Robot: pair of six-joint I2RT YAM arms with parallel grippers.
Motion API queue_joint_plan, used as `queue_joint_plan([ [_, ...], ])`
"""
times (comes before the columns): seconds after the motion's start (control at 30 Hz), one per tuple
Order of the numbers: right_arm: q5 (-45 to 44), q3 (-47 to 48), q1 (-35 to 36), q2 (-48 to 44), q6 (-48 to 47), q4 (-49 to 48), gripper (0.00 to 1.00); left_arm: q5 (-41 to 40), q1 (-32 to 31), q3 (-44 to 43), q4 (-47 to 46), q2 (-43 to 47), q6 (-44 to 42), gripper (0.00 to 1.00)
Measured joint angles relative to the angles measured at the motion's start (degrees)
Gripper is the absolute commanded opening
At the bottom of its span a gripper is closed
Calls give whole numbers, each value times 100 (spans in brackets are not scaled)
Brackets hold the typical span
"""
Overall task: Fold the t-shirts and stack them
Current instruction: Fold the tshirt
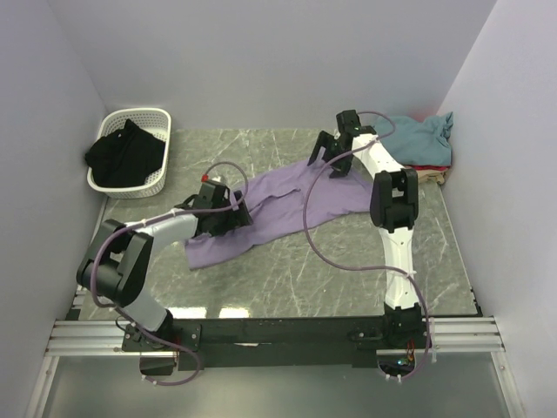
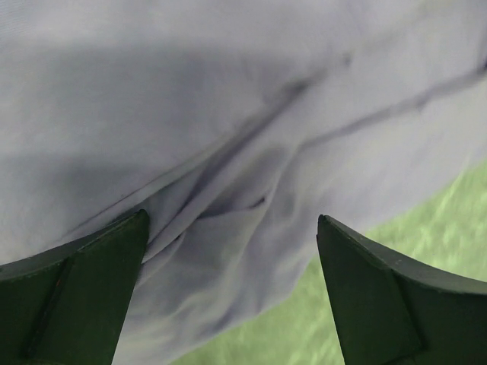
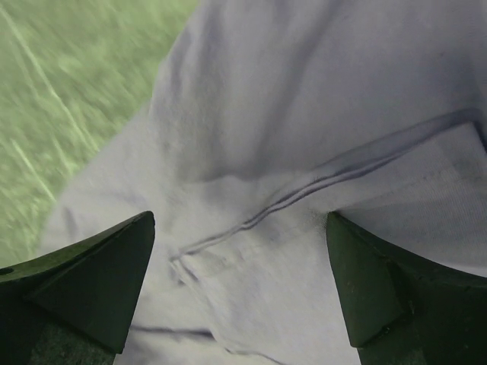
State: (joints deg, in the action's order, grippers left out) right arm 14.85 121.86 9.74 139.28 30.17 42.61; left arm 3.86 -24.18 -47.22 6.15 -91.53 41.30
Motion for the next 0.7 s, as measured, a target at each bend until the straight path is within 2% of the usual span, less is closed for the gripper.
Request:
queue_joint_plan([
  [0.13, 328, 837, -2, 483, -46, 155, 100, 42, -452, 153, 317, 251, 190, 99],
  [0.43, 1484, 1478, 0, 992, 0, -85, 100, 328, -1932, 485, 1023, 802, 911, 99],
  [0.57, 1996, 1451, 0, 1060, -4, -516, 100, 420, -2518, 483, 1427, 935, 1187, 99],
  [0.7, 2299, 1377, 0, 1060, -74, -881, 100, 426, -2704, 315, 1801, 1128, 1305, 99],
])
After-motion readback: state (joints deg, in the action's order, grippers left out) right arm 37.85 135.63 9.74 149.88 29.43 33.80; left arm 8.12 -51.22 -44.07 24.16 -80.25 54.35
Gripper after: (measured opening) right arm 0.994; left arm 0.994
